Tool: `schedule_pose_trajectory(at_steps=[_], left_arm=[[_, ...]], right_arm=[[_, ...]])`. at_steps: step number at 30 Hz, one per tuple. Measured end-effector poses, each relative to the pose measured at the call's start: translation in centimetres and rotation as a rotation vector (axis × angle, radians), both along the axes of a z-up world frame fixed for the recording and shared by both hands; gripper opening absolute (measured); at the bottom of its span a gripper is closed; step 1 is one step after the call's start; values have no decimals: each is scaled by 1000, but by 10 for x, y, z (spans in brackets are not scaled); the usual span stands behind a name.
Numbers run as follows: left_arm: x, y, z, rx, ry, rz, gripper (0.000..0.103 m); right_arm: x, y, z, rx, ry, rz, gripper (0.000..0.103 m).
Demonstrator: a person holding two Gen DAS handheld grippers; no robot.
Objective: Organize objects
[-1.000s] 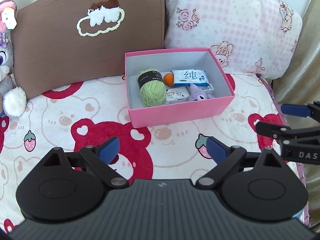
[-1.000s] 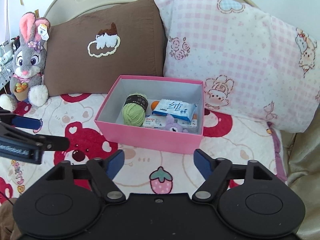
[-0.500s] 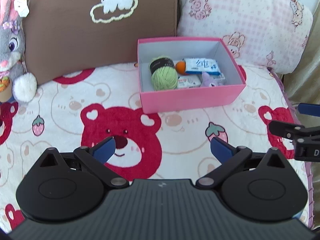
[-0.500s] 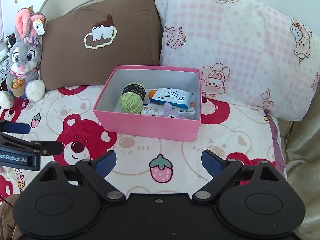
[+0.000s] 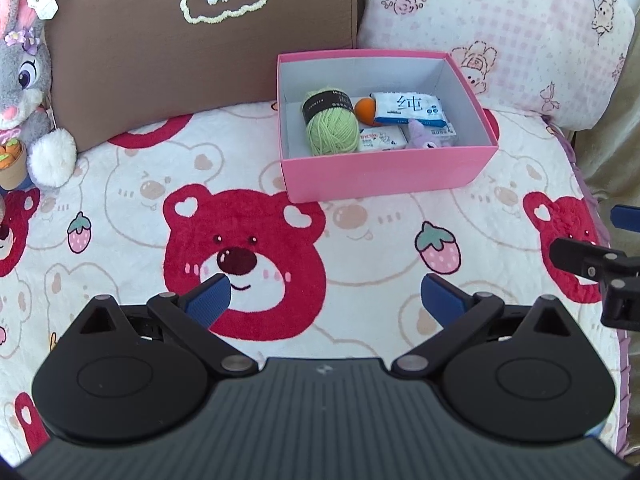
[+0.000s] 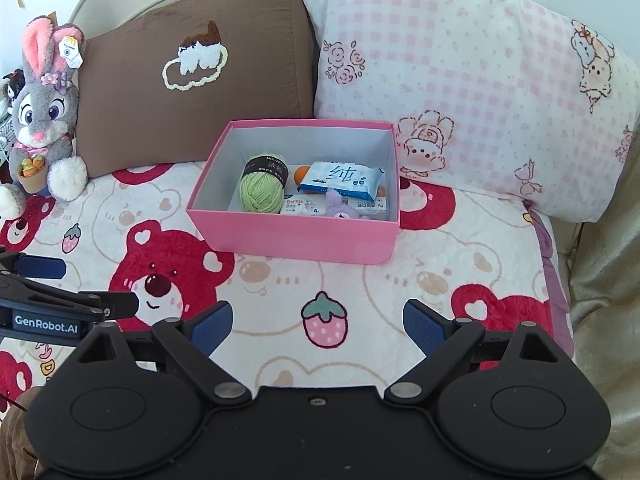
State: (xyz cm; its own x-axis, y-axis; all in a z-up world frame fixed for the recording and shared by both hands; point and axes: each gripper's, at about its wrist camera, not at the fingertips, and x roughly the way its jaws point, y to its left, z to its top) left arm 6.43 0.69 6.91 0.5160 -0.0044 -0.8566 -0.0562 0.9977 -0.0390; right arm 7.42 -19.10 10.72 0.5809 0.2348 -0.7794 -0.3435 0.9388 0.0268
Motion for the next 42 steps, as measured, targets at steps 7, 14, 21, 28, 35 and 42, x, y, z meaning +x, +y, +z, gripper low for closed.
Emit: schedule_pose_trajectory(at_steps=[7, 14, 21, 28, 35, 42], left_arm=[[-1, 3, -5, -30, 20, 23, 103], [0, 7, -7, -50, 9, 42, 103], [1, 5, -11, -49, 12, 36, 103], [3, 14, -12, -85, 40, 28, 103], [3, 17, -11, -85, 38, 39, 103], [2, 13, -14, -101, 40, 32, 103]], right_arm=[[-2, 0, -1, -1, 13, -14, 94], [2, 2, -3, -19, 28, -20, 94], [1, 1, -3, -21, 30, -30, 94], [2, -3, -6, -26, 40, -36, 94], [1, -3, -4, -26, 35, -32, 94], [0, -2, -4, -28, 34, -37, 94]])
